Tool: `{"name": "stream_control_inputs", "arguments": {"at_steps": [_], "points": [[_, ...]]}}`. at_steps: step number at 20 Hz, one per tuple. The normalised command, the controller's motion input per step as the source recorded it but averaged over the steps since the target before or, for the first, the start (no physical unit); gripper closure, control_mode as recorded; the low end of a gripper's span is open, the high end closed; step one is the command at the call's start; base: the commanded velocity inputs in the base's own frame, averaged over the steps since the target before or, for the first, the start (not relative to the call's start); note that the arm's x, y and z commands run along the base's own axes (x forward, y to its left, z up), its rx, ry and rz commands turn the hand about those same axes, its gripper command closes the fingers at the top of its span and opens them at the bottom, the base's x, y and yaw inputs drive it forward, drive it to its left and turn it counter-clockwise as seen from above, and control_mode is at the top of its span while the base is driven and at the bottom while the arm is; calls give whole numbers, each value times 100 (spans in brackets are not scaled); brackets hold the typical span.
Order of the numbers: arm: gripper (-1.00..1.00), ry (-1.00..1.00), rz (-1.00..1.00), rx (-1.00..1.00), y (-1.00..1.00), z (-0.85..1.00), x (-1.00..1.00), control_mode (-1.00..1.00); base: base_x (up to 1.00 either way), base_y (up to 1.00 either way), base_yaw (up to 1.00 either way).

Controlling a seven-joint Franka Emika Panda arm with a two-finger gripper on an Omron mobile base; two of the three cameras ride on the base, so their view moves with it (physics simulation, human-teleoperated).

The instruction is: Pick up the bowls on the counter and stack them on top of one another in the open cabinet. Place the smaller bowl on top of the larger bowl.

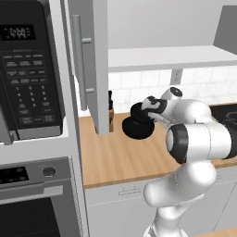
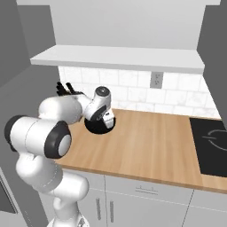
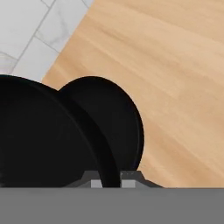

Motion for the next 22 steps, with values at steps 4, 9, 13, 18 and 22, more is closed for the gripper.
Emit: {"name": "stream_control_inputs", "arguments": {"at_steps": [4, 9, 13, 18, 22], "points": [[100, 3, 0, -6, 16, 0, 45, -100, 0, 0, 0], [100, 9, 0, -7, 0, -16, 34, -100, 0, 0, 0], [100, 7, 0, -3, -1, -17, 24, -100, 0, 0, 0], [-100, 4, 0, 0, 0, -9, 27, -100, 0, 0, 0], [-100, 0, 0, 0, -4, 10, -1, -100, 0, 0, 0]]}}
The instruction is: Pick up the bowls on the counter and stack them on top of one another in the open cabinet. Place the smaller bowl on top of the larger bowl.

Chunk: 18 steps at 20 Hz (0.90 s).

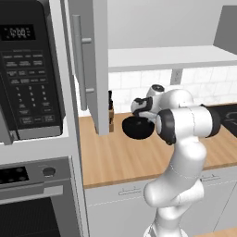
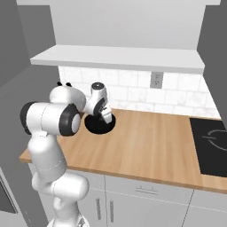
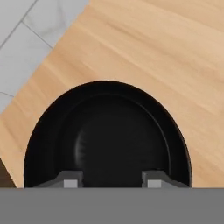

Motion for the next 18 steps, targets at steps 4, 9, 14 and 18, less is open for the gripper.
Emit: {"name": "stream_control_inputs", "arguments": {"at_steps": [4, 9, 14, 18], "points": [[-100, 0, 0, 5, -48, 36, -54, -100, 0, 0, 0], [-100, 7, 7, 0, -41, -15, -31, -100, 0, 0, 0], [-100, 3, 18, 0, 0, -29, 0, -100, 0, 0, 0], [-100, 11, 19, -4, 0, -55, 0, -100, 0, 0, 0]]}}
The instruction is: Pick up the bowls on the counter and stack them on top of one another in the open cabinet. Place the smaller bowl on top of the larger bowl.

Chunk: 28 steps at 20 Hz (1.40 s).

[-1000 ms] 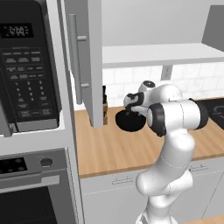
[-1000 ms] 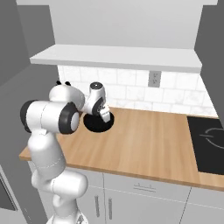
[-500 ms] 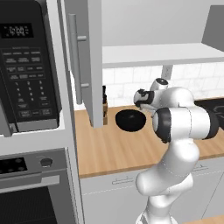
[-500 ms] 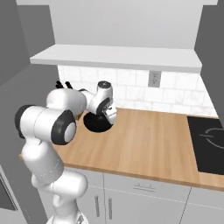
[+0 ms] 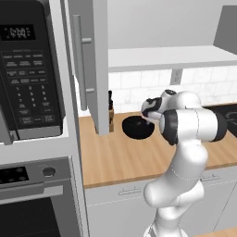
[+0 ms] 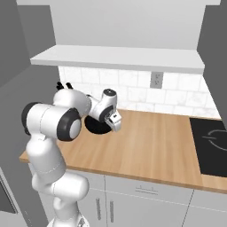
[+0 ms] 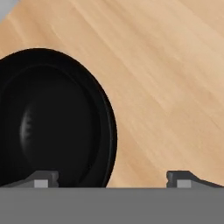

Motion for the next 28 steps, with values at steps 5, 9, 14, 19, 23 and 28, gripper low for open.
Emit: {"name": "stream_control_inputs", "arguments": {"at_steps": [5, 9, 14, 19, 23, 28], "points": [[-100, 5, 13, -3, 14, -43, 8, -100, 0, 0, 0], [-100, 0, 5, -2, 37, -31, 31, -100, 0, 0, 0], [-100, -2, 0, 0, 22, -27, 22, -100, 0, 0, 0], [100, -2, 0, 0, 0, -1, 0, -100, 0, 0, 0], [100, -4, 0, 0, 0, 17, -12, -100, 0, 0, 0], [100, -11, -6, 2, -33, 53, -66, -100, 0, 0, 0]]}}
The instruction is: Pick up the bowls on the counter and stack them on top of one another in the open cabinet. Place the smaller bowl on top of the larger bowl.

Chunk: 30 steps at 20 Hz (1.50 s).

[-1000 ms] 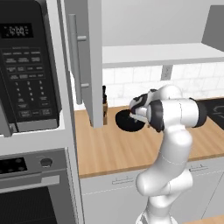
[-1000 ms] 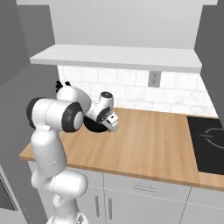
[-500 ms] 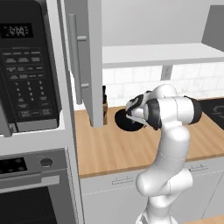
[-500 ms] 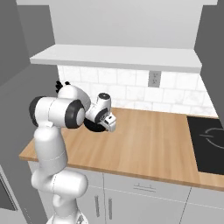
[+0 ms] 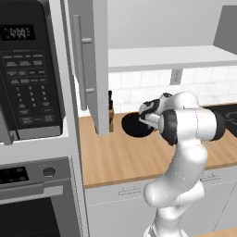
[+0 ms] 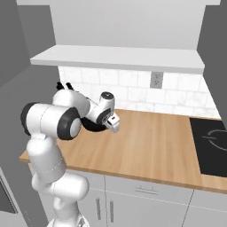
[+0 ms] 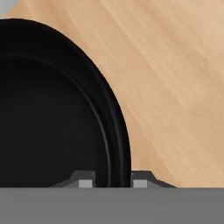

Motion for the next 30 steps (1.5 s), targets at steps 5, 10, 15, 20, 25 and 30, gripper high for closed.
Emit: {"name": "stream_control_inputs", "arguments": {"at_steps": [5, 10, 15, 20, 25, 30], "points": [[100, -16, -12, 5, -69, 84, -100, -100, 0, 0, 0], [100, -18, -8, 6, -67, 100, -100, -100, 0, 0, 0], [100, -26, -1, 7, -42, 100, -100, -100, 0, 0, 0], [100, -15, 0, 7, -41, 100, -93, -100, 0, 0, 0], [100, -11, 0, 5, -13, 100, -25, -100, 0, 0, 0], [100, -6, 0, 6, 0, 100, 22, -100, 0, 0, 0]]}}
